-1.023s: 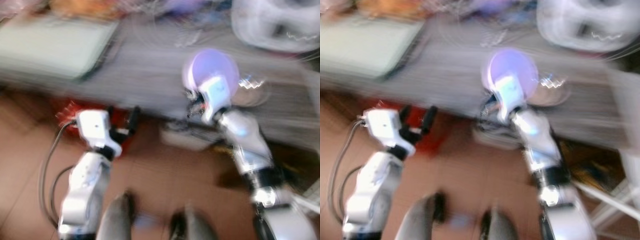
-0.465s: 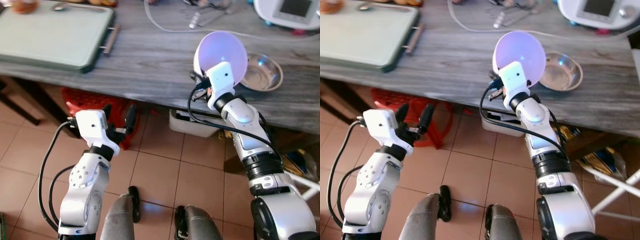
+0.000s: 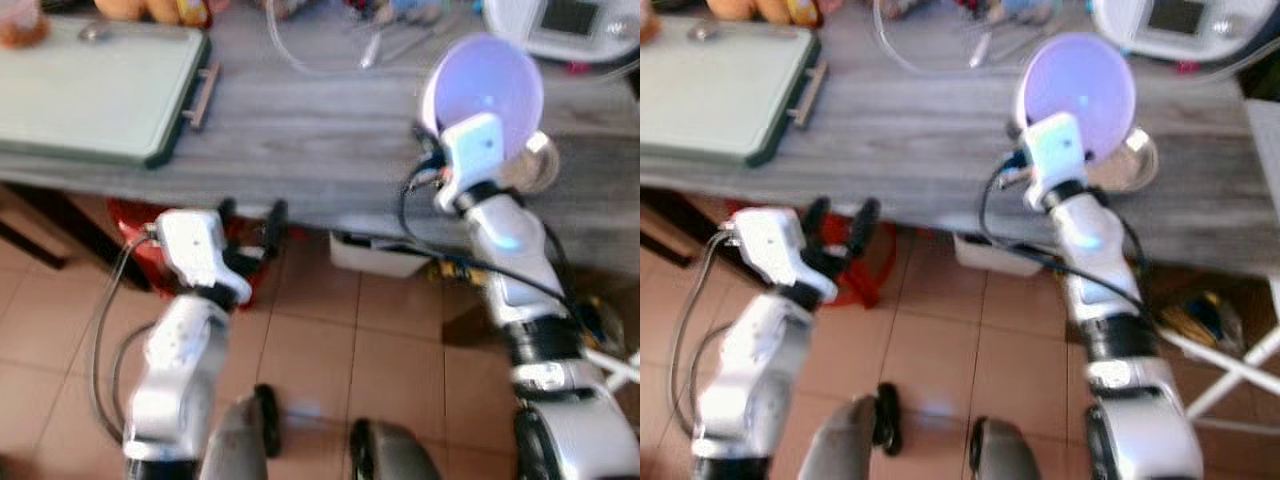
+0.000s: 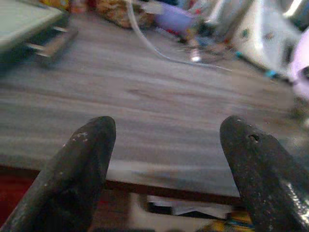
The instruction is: Setting the table
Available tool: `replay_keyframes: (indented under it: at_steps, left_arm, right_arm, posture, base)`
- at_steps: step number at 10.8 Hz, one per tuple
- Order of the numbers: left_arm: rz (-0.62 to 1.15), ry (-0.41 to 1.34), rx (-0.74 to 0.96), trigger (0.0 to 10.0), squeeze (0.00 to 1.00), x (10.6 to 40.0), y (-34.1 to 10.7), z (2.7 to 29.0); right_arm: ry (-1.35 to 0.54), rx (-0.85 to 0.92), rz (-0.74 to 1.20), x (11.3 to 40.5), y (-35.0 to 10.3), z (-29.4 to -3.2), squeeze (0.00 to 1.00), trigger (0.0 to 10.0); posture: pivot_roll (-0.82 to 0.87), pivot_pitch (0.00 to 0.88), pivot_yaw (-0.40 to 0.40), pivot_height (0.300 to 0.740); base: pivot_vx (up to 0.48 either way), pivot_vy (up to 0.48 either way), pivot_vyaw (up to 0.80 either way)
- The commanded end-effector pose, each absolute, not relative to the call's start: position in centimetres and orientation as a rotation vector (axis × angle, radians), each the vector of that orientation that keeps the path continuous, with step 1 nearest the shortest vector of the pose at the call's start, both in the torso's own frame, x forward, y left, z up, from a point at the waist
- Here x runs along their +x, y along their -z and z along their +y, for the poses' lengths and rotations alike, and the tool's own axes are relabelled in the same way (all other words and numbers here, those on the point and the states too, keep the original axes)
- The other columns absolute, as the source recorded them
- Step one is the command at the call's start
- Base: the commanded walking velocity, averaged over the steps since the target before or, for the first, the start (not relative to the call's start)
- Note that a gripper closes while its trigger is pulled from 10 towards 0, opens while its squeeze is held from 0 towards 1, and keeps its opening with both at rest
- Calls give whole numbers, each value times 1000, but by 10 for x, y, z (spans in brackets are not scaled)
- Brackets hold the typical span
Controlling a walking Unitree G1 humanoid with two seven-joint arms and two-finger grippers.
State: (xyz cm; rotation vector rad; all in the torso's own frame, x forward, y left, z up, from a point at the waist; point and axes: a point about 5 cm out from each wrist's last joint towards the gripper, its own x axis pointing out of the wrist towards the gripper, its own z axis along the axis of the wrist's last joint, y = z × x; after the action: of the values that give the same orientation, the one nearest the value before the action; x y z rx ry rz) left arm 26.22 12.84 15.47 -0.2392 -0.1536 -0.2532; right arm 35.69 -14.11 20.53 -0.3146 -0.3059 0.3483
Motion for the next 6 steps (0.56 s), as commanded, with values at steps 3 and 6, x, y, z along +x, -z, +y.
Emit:
replay_keyframes:
  at_steps: [3, 6]
  left_arm:
    - [-144, 251, -261, 10000, 0, 260, -152, 122]
    - [-143, 219, -248, 10000, 0, 261, -150, 126]
  right_arm:
    - [-328, -304, -281, 361, -205, -151, 0, 10000]
    - [-392, -266, -275, 363, -204, -134, 0, 10000]
  posture:
    - [-22, 197, -24, 740]
    - [-11, 197, -26, 740]
  base:
    - [224, 0, 0]
    - [0, 0, 0]
